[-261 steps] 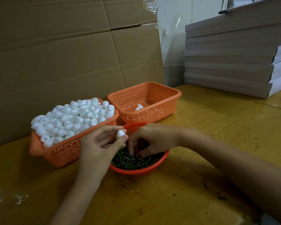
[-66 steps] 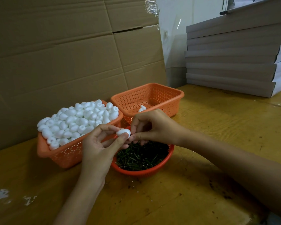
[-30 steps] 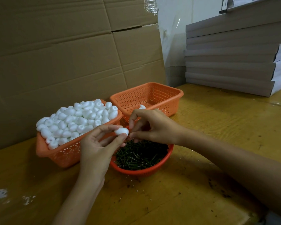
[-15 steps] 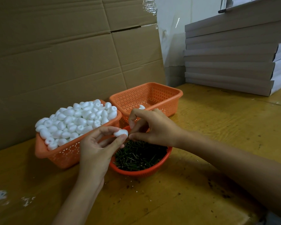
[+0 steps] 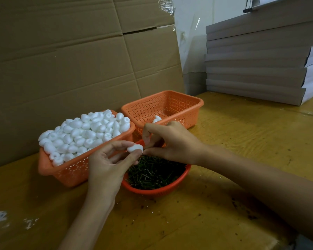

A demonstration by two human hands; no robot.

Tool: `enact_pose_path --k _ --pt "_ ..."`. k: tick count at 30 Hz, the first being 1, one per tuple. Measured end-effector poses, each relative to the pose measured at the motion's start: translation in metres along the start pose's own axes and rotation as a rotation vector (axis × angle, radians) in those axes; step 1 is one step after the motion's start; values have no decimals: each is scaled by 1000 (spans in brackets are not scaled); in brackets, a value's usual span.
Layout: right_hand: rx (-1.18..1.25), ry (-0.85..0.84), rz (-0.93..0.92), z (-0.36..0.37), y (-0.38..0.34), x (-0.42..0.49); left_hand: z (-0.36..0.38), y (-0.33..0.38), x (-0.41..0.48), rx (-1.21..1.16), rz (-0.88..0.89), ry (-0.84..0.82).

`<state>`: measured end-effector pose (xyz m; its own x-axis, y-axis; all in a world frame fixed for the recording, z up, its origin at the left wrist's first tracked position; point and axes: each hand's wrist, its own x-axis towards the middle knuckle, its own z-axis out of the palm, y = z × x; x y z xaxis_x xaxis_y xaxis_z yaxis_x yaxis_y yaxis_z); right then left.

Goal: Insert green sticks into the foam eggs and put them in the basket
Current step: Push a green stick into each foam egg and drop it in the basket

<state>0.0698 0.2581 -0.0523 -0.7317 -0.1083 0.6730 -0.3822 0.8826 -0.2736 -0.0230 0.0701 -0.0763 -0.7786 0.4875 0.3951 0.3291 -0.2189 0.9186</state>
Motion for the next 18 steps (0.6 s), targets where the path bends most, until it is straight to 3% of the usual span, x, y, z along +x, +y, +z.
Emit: enact_pose_path --k 18 --pt "402 -112 128 0 4 0 -3 4 2 -27 -9 -64"
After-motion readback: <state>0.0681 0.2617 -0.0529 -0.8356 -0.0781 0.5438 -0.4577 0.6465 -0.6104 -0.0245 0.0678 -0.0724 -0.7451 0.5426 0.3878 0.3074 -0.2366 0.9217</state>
